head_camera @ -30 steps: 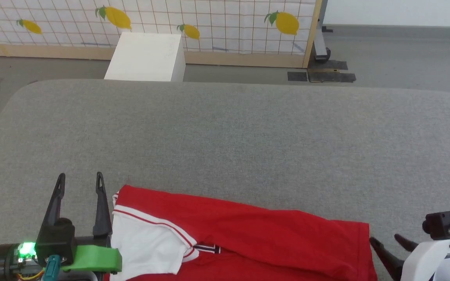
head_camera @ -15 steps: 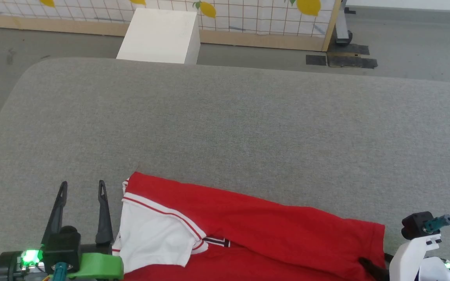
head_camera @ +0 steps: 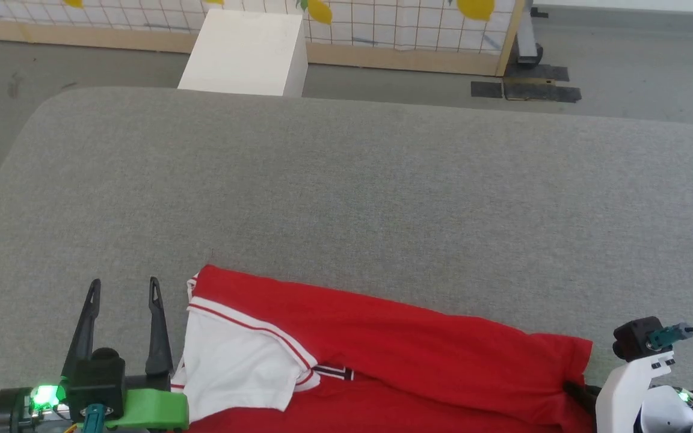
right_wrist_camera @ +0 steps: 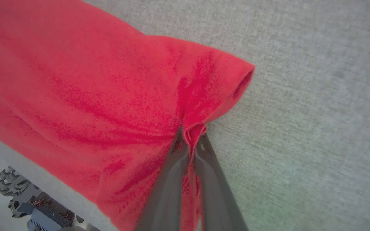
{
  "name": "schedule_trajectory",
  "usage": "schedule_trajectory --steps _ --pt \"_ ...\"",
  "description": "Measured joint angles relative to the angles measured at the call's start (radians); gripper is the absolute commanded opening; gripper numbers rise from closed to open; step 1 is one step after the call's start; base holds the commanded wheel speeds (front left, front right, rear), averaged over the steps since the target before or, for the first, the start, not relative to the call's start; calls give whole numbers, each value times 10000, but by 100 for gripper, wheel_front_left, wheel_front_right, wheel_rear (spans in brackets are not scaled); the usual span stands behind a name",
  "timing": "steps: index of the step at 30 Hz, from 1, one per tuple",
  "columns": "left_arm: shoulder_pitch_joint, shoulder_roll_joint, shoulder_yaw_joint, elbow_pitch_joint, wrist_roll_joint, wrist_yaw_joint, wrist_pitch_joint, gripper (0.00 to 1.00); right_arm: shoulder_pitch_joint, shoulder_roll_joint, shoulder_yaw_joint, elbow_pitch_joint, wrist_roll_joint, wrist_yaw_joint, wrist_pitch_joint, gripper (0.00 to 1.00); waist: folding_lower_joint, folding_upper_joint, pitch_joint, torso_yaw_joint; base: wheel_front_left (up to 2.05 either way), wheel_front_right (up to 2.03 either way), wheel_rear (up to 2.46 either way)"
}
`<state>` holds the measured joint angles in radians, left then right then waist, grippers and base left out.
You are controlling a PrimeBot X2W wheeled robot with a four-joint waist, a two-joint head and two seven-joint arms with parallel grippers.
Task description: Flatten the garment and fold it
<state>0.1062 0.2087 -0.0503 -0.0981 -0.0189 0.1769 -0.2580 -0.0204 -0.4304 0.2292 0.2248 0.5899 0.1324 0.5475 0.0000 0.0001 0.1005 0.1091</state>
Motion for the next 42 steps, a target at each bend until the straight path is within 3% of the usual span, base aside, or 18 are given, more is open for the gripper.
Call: schedule_trajectory --steps 6,14,20,32,37,42 --pt "86 4 36 38 35 48 0 100 19 -445 -249 -476 -25 0 -169 0 0 0 -250 -231 0 0 0" --pt "216 33 10 79 63 178 0 100 558 -1825 -2092 -1005 -226 0 433 0 0 0 -500 -853 0 0 0" --pt "215 42 -104 117 65 184 0 100 738 -2418 -2476 -917 -414 -2 819 0 0 0 -531 -1069 0 0 0" --pt "211 121 -253 199 65 188 0 100 775 -2466 -819 -3963 840 -2 1317 0 0 0 -489 -981 0 0 0" --pt "177 117 -347 236 65 209 0 100 70 -2447 606 -4688 920 -2 1597 0 0 0 -326 -839 0 0 0" --pt "-20 107 -464 299 65 226 0 100 -1135 -2326 2406 -4512 849 -2 1657 0 0 0 -112 -646 0 0 0"
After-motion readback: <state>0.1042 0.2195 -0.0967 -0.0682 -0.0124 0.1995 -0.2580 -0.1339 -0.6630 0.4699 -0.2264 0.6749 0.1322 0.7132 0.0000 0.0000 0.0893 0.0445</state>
